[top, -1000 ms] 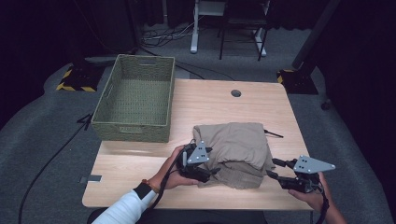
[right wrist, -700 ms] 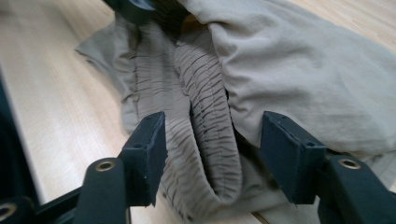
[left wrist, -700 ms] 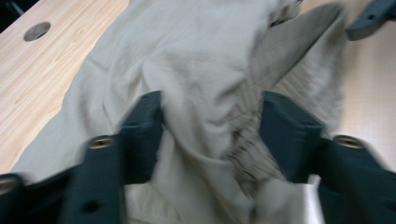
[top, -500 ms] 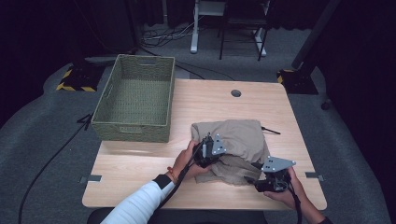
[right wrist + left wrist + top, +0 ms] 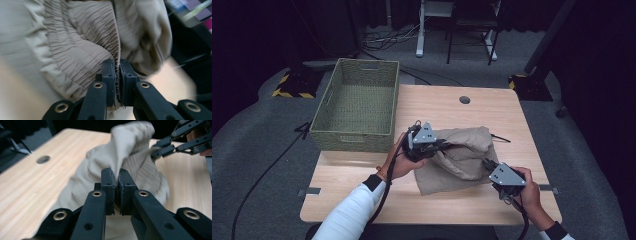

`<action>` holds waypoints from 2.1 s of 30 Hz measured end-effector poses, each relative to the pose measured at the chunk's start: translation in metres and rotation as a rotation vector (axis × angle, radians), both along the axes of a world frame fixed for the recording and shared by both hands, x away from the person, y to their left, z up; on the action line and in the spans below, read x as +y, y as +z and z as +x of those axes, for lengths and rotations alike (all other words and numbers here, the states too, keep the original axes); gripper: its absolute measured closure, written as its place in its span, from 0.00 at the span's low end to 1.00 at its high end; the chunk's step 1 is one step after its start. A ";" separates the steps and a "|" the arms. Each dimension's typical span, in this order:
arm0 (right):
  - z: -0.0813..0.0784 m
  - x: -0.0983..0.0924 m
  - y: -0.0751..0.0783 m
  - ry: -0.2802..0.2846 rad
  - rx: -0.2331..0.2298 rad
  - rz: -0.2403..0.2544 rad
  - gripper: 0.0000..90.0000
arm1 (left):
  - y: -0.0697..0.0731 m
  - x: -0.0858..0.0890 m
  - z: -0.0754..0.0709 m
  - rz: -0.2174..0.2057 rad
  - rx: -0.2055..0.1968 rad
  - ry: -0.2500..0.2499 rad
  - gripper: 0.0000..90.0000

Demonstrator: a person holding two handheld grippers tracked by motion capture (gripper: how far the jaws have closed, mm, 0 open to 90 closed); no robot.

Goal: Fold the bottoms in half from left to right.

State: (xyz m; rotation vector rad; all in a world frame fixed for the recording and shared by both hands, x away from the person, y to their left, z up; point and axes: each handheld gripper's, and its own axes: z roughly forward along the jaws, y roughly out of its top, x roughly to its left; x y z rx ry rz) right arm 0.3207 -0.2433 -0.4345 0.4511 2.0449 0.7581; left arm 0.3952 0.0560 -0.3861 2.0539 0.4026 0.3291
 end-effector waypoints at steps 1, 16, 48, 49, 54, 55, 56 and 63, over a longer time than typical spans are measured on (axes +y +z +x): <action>0.000 0.001 -0.001 0.000 -0.050 -0.038 0.94 | -0.002 0.002 -0.002 0.008 -0.009 -0.004 0.95; -0.015 0.023 -0.024 0.296 0.335 0.038 0.52 | -0.080 0.019 -0.055 0.071 0.133 -0.074 0.84; -0.018 0.035 -0.012 0.255 0.314 0.088 0.55 | -0.076 0.031 -0.035 0.095 0.136 -0.002 0.84; -0.015 0.038 -0.015 0.246 0.310 0.073 0.53 | -0.076 0.030 -0.034 0.096 0.141 -0.026 0.87; 0.006 0.042 -0.017 0.190 0.354 0.084 0.70 | -0.066 0.027 -0.028 0.095 0.140 -0.072 0.95; 0.010 0.041 -0.015 0.198 0.357 0.085 0.75 | -0.065 0.026 -0.027 0.096 0.136 -0.080 0.95; 0.013 0.040 -0.012 0.207 0.367 0.096 0.80 | -0.063 0.026 -0.027 0.111 0.118 -0.083 0.95; 0.021 0.026 0.016 0.230 0.412 0.222 0.88 | -0.058 0.024 -0.030 0.146 0.081 -0.086 0.96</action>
